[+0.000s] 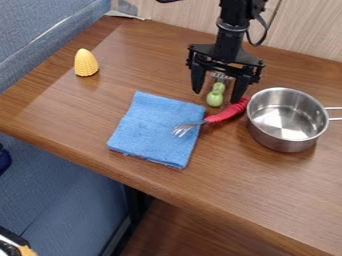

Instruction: Move the green spatula to the left side of the blue cloth

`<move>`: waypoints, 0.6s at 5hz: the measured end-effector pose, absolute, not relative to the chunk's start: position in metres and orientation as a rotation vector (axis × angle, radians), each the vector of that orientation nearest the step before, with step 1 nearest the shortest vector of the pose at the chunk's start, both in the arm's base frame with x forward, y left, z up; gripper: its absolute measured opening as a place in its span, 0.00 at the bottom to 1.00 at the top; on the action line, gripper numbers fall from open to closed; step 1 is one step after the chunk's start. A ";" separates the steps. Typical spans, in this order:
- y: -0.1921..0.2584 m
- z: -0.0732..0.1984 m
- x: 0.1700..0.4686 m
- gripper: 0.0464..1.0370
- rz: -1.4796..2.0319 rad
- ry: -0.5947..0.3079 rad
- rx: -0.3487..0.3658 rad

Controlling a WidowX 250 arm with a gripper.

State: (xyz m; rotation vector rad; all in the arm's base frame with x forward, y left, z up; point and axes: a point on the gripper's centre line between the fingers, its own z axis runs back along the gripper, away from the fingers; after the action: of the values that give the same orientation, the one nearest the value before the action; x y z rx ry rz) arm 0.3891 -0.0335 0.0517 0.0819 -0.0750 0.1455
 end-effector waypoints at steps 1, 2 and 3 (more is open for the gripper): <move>-0.031 0.049 0.390 0.91 0.156 -0.070 0.086; -0.028 0.045 0.391 0.61 0.168 -0.072 0.104; -0.028 0.045 0.391 0.35 0.169 -0.076 0.117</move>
State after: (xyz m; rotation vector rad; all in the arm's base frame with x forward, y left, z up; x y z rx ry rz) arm 0.3909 -0.0276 0.0453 0.1166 -0.0760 0.1690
